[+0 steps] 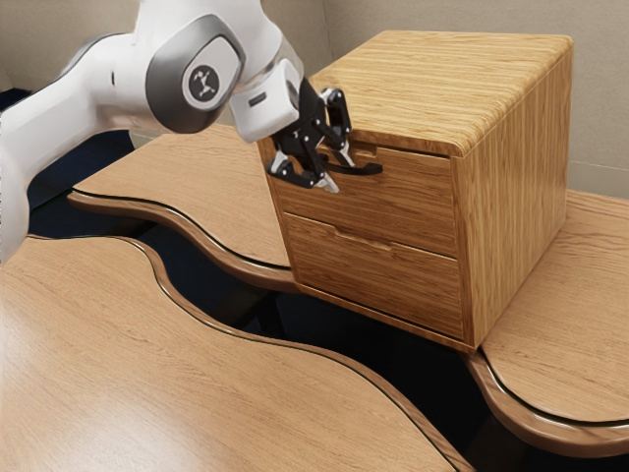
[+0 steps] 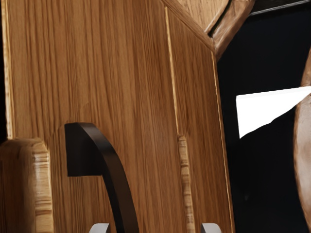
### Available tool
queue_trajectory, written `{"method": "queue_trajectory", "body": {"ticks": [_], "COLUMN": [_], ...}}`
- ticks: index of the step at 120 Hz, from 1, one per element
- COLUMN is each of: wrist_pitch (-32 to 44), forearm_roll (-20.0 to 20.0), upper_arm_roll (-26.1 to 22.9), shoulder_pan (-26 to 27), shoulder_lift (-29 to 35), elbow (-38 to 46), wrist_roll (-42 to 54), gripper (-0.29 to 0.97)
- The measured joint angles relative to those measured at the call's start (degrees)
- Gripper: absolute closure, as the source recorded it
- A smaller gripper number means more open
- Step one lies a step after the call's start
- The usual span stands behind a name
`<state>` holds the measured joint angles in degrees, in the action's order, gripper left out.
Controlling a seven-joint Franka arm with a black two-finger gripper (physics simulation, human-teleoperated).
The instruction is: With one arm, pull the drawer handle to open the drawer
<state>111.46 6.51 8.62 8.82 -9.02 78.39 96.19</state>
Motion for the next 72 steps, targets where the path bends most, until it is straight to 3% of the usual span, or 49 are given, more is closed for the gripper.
{"method": "queue_trajectory", "body": {"ticks": [24, 72], "wrist_pitch": [4.03, 11.91], "forearm_roll": [-0.19, -0.42], "upper_arm_roll": [0.80, 0.88], "shoulder_pan": [1.51, 3.31], "shoulder_lift": [5.91, 20.76], "elbow": [8.68, 26.55], "wrist_roll": [1.47, 2.38], "gripper": [0.71, 0.77]}}
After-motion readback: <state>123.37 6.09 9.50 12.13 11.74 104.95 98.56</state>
